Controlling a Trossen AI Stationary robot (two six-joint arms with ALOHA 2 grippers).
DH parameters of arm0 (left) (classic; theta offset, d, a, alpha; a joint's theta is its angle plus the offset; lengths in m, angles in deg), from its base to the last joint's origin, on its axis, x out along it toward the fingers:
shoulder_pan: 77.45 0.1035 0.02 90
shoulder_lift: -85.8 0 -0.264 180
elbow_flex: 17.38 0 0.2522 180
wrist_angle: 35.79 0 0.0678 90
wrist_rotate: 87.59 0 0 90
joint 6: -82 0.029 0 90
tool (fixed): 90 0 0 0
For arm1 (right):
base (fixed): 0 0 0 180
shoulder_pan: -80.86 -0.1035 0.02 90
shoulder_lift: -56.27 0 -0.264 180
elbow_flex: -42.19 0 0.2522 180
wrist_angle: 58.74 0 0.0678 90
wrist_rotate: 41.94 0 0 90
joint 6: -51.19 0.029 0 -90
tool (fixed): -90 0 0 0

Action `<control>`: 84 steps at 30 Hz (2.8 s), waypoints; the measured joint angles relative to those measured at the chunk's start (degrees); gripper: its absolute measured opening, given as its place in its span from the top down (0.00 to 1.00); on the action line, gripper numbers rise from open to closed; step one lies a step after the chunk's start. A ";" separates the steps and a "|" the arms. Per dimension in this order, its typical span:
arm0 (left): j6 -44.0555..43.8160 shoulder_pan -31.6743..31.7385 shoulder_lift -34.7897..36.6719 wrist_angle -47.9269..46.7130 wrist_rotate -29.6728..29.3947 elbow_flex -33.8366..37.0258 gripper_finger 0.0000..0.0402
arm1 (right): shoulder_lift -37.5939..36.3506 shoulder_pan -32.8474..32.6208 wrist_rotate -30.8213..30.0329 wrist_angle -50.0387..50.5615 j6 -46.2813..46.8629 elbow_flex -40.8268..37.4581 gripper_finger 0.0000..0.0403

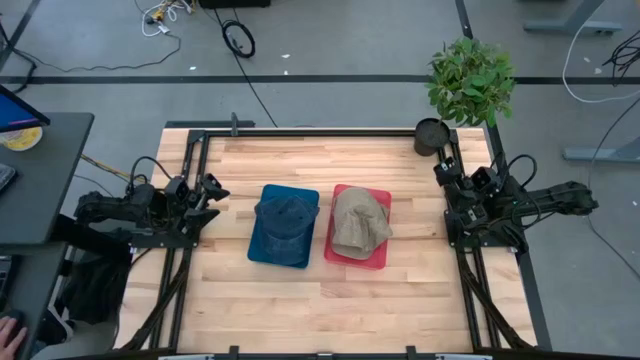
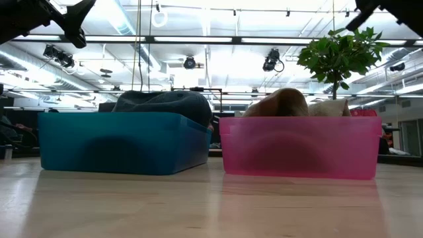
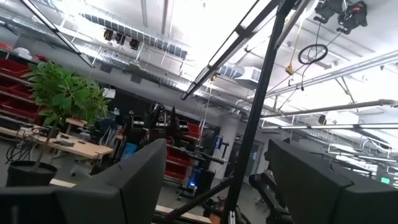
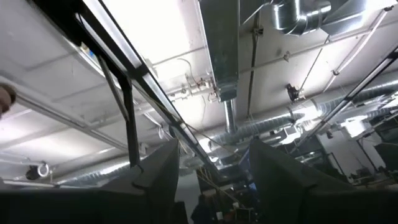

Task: Pick & Place hat
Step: Return to Home Position

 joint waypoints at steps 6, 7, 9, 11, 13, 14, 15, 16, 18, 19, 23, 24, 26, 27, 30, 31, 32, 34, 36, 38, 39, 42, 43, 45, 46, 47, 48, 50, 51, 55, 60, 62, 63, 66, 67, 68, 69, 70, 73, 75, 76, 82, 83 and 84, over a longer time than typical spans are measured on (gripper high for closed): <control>1.06 0.00 0.00 -0.37 0.00 0.00 0.29 | -2.04 0.00 -0.04 -7.76 1.26 -6.07 0.51; 1.05 0.00 0.00 -0.35 0.00 0.00 0.29 | -2.19 0.00 -0.23 -6.84 0.94 -6.03 0.51; 0.97 0.00 0.00 -0.32 0.00 0.00 0.29 | -2.15 0.00 -0.28 -6.77 -0.20 -5.95 0.51; 1.09 0.00 0.00 -0.38 0.00 0.00 0.29 | -2.18 -0.02 -0.94 -6.96 -1.46 -5.96 0.51; 1.21 0.00 0.00 -0.52 -0.08 0.00 0.29 | -2.19 0.00 -1.49 -5.56 -1.80 -5.96 0.51; 1.20 0.00 0.00 -0.89 -0.18 0.00 0.29 | -2.16 0.00 -1.56 -4.56 -1.81 -5.96 0.51; 1.16 0.00 0.00 -1.43 -0.20 0.00 0.29 | -2.15 0.00 -1.97 -3.70 -1.89 -5.96 0.51; 1.07 0.00 0.00 -2.03 -0.20 0.00 0.29 | -2.15 0.00 -2.58 -2.80 -1.95 -5.96 0.51; 0.97 0.00 -0.02 -2.79 -0.20 0.00 0.29 | -2.15 0.00 -2.94 -0.39 -1.98 -5.96 0.51; 0.97 0.00 -0.02 -3.46 -0.24 0.00 0.29 | -2.15 0.00 -2.92 1.28 -2.23 -5.96 0.51; 0.93 0.00 -0.05 -4.84 -0.67 0.01 0.29 | -2.15 0.00 -2.61 9.88 -5.35 -5.96 0.51; 0.94 0.00 -0.03 -4.75 -0.68 0.00 0.29 | -2.15 0.00 -2.45 12.68 -4.76 -5.96 0.51; 1.19 0.00 -0.04 -4.88 -0.68 0.00 0.29 | -2.09 0.00 -2.36 17.65 0.55 -5.96 0.51; 1.37 0.00 -0.04 -4.92 -0.68 0.00 0.29 | -2.09 0.00 -2.36 19.37 4.69 -5.96 0.51; 1.15 0.00 -0.02 -4.63 -0.70 0.93 0.29 | -2.13 0.00 -2.38 23.05 11.79 -5.96 0.51; 0.82 -0.01 0.00 -3.38 -0.70 2.22 0.29 | -2.13 0.00 -2.38 24.33 12.02 -5.96 0.51; 0.23 -0.02 0.00 -3.76 -0.80 2.76 0.29 | -2.10 0.00 -2.38 25.37 12.05 -5.96 0.51; -0.37 -0.02 -0.12 -5.01 -0.83 2.73 0.29 | -2.09 0.00 -2.39 26.54 12.20 -5.96 0.51; -0.14 -0.02 -0.10 -6.98 -0.88 2.73 0.29 | -2.13 0.00 -2.38 27.71 12.15 -5.94 0.51; 0.22 -0.02 -0.06 -6.81 -1.39 2.73 0.29 | -2.11 0.00 -2.38 28.43 11.12 -5.94 0.51; 0.30 -0.02 0.00 -6.34 -1.97 2.73 0.29 | -2.13 0.00 -2.38 29.14 10.15 -5.94 0.51; 0.17 -0.02 -0.07 -6.92 -3.35 2.73 0.29 | -2.13 0.00 -2.38 32.45 8.56 -5.93 0.51; -0.21 -0.02 -0.07 -6.94 -3.91 2.75 0.29 | -2.13 0.00 -2.40 34.11 8.47 -5.92 0.51; -1.75 -0.02 -0.11 -8.54 -5.16 2.75 0.29 | -2.13 0.00 -2.51 37.94 8.95 -5.92 0.51; -2.32 -0.02 -0.13 -9.10 -5.55 2.75 0.29 | -2.13 0.00 -2.53 39.62 9.59 -5.92 0.51; -3.16 -0.02 -0.12 -9.29 -5.60 2.75 0.29 | -2.13 0.00 -2.53 41.39 10.33 -5.92 0.51; -3.50 -0.02 -0.11 -9.29 -5.59 2.75 0.29 | -2.13 0.00 -2.53 43.17 11.23 -5.92 0.51; -3.95 -0.02 -0.11 -9.44 -5.49 2.75 0.29 | -2.11 0.00 -2.54 46.86 12.01 -5.92 0.51; -4.22 -0.02 -0.11 -9.41 -5.48 2.75 0.29 | -2.12 0.00 -2.55 48.53 11.98 -5.92 0.51; -4.21 -0.02 -0.11 -9.39 -5.46 2.78 0.29 | -2.13 0.00 -2.57 55.01 11.17 -5.92 0.51; -4.30 -0.02 -0.11 -9.38 -5.46 2.78 0.29 | -2.11 0.00 -2.68 58.21 1.60 -5.92 0.51; -3.70 0.00 -0.11 -9.40 -5.46 2.80 0.29 | -2.13 0.00 -3.26 58.10 -2.30 -5.92 0.51; -1.33 0.00 -0.11 -9.40 -5.62 2.80 0.29 | -2.13 0.00 -3.63 58.03 -3.77 -5.90 0.51; 5.13 0.00 -0.11 -10.55 -4.93 2.80 0.29 | -2.11 0.00 -4.43 58.03 -8.03 -5.90 0.51; 6.58 0.00 -0.12 -11.47 -4.67 2.80 0.29 | -2.11 0.00 -4.45 58.01 -9.32 -5.90 0.51; 7.64 0.00 -0.13 -12.32 -4.52 2.80 0.29 | -2.09 0.00 -4.42 58.01 -10.47 -5.90 0.51; 8.49 0.00 -0.11 -13.17 -4.55 2.80 0.29 | -2.09 0.00 -4.43 58.01 -11.26 -5.90 0.51; 8.60 0.00 -0.11 -14.26 -4.53 2.80 0.29 | -2.10 0.00 -4.43 58.00 -12.18 -5.90 0.51; 7.22 0.00 -0.11 -19.61 -4.52 2.80 0.29 | -2.09 0.00 -4.61 57.98 -15.14 -5.90 0.51; 6.11 0.00 -0.11 -22.97 -4.50 2.80 0.29 | -2.09 0.00 -5.69 57.77 -15.51 -5.90 0.51; 6.13 0.00 -0.11 -23.90 -4.52 2.80 0.29 | -2.09 0.00 -6.28 57.60 -15.55 -5.90 0.51; 11.69 0.00 -0.07 -24.06 -6.11 2.82 0.29 | -2.13 0.00 -8.39 57.03 -15.66 -5.90 0.51; 11.94 0.00 -0.07 -24.25 -6.55 2.81 0.29 | -2.13 0.00 -8.39 56.93 -15.64 -5.90 0.51; 12.24 0.00 -0.07 -24.30 -6.97 2.81 0.29 | -2.13 0.00 -8.39 56.94 -15.66 -5.90 0.51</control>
